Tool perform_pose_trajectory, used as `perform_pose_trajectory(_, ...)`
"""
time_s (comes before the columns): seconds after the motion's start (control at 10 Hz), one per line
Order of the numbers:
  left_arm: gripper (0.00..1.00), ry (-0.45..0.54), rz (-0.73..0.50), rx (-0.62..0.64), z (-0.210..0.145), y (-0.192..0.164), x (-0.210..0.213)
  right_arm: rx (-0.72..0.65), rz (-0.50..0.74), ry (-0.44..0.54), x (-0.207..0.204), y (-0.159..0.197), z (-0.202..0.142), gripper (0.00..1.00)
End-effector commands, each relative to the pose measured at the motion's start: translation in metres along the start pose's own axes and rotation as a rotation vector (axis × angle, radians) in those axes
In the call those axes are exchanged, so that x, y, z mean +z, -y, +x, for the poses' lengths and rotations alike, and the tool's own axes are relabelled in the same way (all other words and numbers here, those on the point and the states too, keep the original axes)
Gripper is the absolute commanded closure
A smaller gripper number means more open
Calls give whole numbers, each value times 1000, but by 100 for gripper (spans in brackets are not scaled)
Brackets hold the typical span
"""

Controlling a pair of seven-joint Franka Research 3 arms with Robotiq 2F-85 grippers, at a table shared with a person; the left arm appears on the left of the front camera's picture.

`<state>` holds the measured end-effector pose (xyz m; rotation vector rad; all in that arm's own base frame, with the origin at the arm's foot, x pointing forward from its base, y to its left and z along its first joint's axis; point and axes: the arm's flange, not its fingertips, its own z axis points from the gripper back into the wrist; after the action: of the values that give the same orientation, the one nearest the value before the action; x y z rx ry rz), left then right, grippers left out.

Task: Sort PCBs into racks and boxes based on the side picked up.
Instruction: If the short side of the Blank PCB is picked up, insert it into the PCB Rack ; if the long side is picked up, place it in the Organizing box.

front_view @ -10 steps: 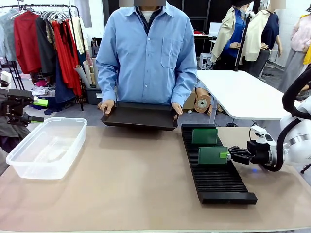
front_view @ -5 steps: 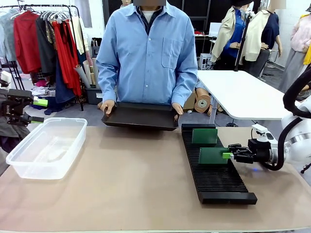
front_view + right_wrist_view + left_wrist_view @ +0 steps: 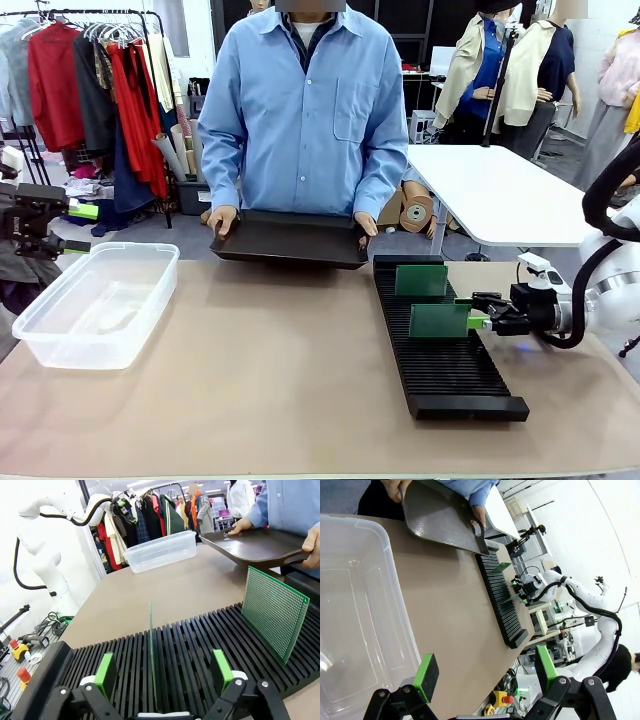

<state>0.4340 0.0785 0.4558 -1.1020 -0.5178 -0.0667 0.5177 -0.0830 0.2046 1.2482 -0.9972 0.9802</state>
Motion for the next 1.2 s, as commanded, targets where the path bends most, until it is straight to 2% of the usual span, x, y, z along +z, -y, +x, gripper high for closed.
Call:
perform_pose_trajectory(0.0,0,-1,-5,-4,-1,2,1,-34,29,31,-4,1,12,0)
perform_pose_trajectory(0.1,0,-1,-5,-4,-1,2,1,0,0,0,0,0,0,0)
perform_pose_trajectory(1.1,0,-1,-5,-4,-1,2,1,0,0,0,0,0,0,0)
